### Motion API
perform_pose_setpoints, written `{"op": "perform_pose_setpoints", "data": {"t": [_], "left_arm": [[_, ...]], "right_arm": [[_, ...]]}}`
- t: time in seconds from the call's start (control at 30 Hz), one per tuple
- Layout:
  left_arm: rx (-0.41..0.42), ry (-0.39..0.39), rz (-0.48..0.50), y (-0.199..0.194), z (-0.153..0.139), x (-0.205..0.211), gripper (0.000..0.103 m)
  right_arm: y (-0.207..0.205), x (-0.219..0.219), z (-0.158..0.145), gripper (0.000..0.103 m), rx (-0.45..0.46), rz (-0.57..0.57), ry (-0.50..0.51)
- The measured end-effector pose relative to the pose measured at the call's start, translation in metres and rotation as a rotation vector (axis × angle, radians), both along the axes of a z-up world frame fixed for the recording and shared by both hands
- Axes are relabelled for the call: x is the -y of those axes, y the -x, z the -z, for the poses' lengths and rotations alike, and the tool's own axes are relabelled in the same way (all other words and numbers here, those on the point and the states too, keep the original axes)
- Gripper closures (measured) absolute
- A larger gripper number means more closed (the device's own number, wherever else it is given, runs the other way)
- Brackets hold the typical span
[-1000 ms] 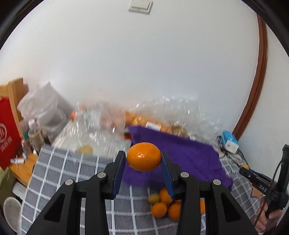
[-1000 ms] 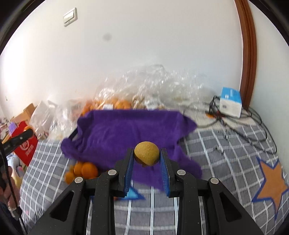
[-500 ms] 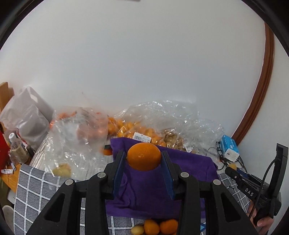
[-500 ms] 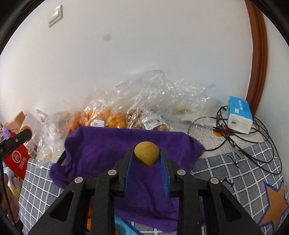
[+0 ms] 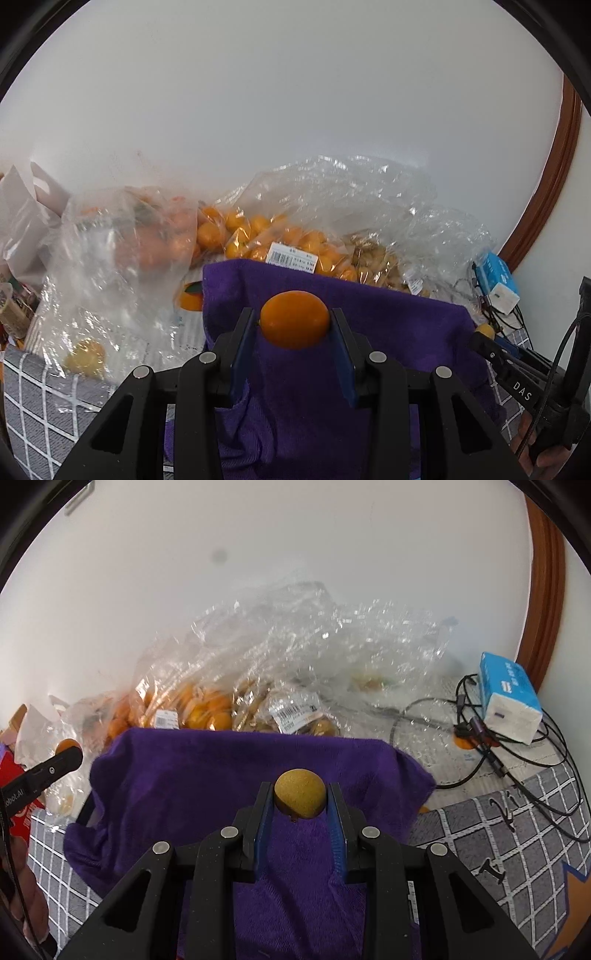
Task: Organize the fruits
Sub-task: 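Lower both fruits onto the purple towel and open both grippers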
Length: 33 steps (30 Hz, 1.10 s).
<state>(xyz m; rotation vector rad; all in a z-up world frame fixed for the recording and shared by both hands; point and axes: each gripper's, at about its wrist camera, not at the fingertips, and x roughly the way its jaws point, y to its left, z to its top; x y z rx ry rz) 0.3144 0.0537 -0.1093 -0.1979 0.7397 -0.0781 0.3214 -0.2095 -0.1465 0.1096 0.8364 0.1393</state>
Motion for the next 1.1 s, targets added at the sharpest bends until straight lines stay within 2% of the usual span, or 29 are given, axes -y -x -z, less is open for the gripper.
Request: {"op": "perform_pose_setpoints", "data": {"t": [0.3, 0.43, 0.67, 1.1], "left_arm": [[-0.111, -0.003, 0.009, -0.015, 0.027, 0.003, 0.065], [-0.126, -0.036, 0.037, -0.015, 0.031, 0.012, 0.065], [-0.168, -0.112, 0.053, -0.018, 0.038, 0.026, 0.065], [-0.239, -0.147, 0.061, -0.023, 0.052, 0.03, 0.065]], "right_arm": [[-0.009, 0.001, 0.025, 0.074, -0.048, 0.01, 0.021], [-0.012, 0.004, 0.03, 0.074, -0.066, 0.014, 0.008], [-0.014, 0.001, 0.039, 0.074, -0.096, 0.001, 0.042], [-0.016, -0.003, 0.047, 0.074, -0.13, -0.006, 0.064]]}}
